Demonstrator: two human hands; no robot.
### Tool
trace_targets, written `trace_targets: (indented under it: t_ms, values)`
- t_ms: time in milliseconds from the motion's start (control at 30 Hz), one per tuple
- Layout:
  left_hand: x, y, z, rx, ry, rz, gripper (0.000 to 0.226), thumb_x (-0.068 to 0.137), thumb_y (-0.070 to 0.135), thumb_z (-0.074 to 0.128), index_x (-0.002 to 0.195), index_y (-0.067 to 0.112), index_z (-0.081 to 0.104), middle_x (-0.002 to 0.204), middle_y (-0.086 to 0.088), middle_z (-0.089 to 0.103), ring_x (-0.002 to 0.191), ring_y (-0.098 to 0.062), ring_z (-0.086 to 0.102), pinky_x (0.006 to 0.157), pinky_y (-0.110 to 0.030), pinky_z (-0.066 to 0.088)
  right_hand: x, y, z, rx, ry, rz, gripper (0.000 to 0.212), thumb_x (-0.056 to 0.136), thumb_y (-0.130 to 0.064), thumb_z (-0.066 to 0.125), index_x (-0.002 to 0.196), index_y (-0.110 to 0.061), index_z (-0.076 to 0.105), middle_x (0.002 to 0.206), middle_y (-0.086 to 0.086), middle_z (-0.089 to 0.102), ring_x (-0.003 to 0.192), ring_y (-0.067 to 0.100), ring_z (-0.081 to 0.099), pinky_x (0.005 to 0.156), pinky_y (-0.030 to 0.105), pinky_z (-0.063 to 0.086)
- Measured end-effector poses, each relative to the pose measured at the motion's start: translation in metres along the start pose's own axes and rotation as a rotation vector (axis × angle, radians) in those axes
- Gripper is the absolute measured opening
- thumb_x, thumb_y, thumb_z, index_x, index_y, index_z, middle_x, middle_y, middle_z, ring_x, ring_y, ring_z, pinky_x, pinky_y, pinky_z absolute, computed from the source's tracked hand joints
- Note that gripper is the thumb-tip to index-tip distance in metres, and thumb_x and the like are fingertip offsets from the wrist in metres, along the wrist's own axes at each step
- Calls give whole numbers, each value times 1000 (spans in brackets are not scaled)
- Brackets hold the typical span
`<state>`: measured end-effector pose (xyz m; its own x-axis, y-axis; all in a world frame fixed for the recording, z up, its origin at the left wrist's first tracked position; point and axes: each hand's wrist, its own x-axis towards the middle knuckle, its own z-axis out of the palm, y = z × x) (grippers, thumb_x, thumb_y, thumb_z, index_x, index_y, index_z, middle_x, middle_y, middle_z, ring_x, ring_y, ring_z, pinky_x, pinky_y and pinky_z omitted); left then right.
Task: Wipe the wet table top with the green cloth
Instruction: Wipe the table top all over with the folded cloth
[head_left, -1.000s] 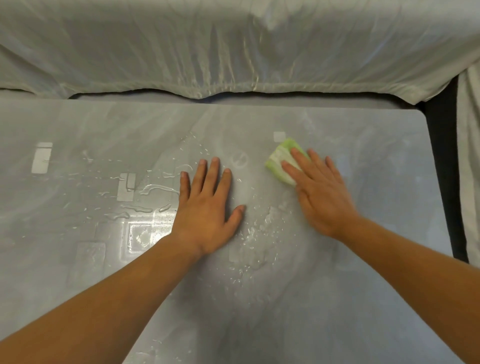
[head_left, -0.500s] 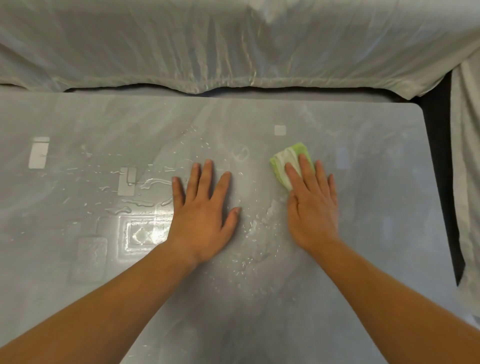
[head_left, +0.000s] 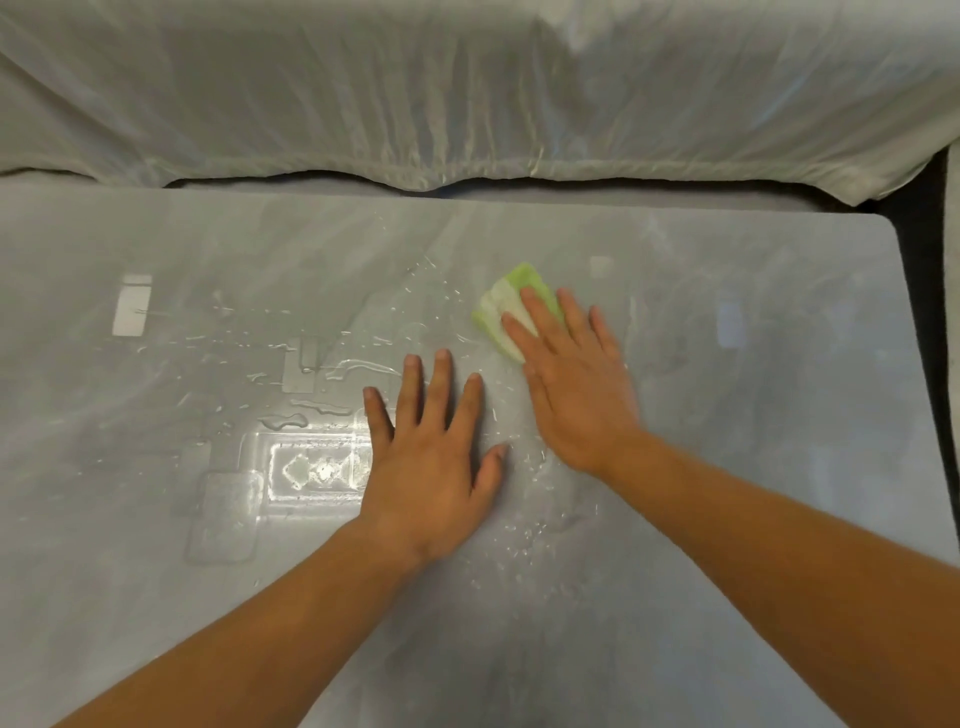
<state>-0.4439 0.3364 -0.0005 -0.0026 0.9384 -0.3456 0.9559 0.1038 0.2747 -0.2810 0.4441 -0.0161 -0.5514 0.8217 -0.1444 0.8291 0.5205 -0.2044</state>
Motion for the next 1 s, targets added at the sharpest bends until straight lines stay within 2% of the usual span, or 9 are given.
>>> trace_targets:
  t_ms: [133, 167, 333, 500, 567, 667, 700, 867, 1000]
  values:
    - [0, 1, 0, 8, -2, -7, 82, 94, 66, 11, 159, 17, -2, 165, -5, -21, 147, -27, -31, 116, -64, -11, -26, 26, -9, -15, -98, -257, 53, 103, -26, 32, 155, -33, 25, 167, -6, 12, 154, 27, 5, 124, 52, 9]
    - [0, 2, 1, 17, -4, -6, 83, 94, 67, 11, 158, 16, -2, 165, -5, -21, 147, -27, -31, 116, -64, -11, -18, 33, -12, -4, -94, -251, 52, 103, -25, 32, 155, -33, 27, 166, -6, 14, 154, 27, 7, 124, 51, 8]
    - [0, 0, 5, 18, 9, -1, 86, 93, 72, 10, 158, 16, 3, 166, -6, -18, 147, -28, -30, 116, -64, -13, -10, 12, -5, 55, 14, 44, 53, 103, -22, 35, 154, -32, 27, 167, -5, 12, 154, 29, 7, 124, 51, 8]
    - [0, 1, 6, 24, 15, 2, 87, 92, 73, 10, 158, 16, 1, 165, -6, -18, 148, -29, -29, 115, -65, -12, -61, 36, -5, -39, -87, -284, 54, 101, -27, 35, 154, -32, 29, 166, -4, 16, 154, 27, 12, 123, 48, 13]
    - [1, 1, 7, 40, 27, -2, 87, 92, 73, 10, 158, 16, 3, 166, -7, -17, 148, -30, -27, 115, -66, -11, -55, 55, -12, -14, -78, -211, 52, 102, -28, 33, 153, -33, 31, 165, -6, 18, 153, 26, 13, 123, 51, 15]
    - [1, 2, 9, 46, 44, -9, 87, 92, 73, 11, 157, 16, 6, 166, -8, -13, 149, -31, -25, 115, -66, -10, -58, 38, -8, 92, 8, 97, 52, 101, -27, 33, 153, -32, 32, 165, -6, 17, 153, 28, 12, 122, 54, 14]
    - [2, 2, 9, 44, 49, -14, 86, 92, 72, 11, 157, 16, 6, 166, -7, -13, 149, -31, -24, 115, -66, -10, -67, 25, -2, 78, 33, 136, 53, 101, -27, 33, 153, -31, 31, 166, -4, 16, 153, 30, 12, 122, 54, 14]
    - [2, 1, 6, 45, 27, -18, 84, 92, 72, 10, 157, 19, 2, 166, -6, -16, 149, -30, -26, 115, -64, -13, -109, 27, 8, 1, -55, -134, 52, 103, -30, 27, 154, -36, 26, 167, -9, 12, 154, 24, 9, 123, 53, 9]
    - [-15, 6, 5, 26, 70, 6, 76, 95, 67, 14, 156, 22, 12, 167, -10, -6, 151, -30, -20, 116, -61, -15, -112, 34, 4, 144, 26, 165, 51, 103, -30, 26, 153, -39, 27, 165, -13, 11, 154, 21, 7, 124, 49, 6]
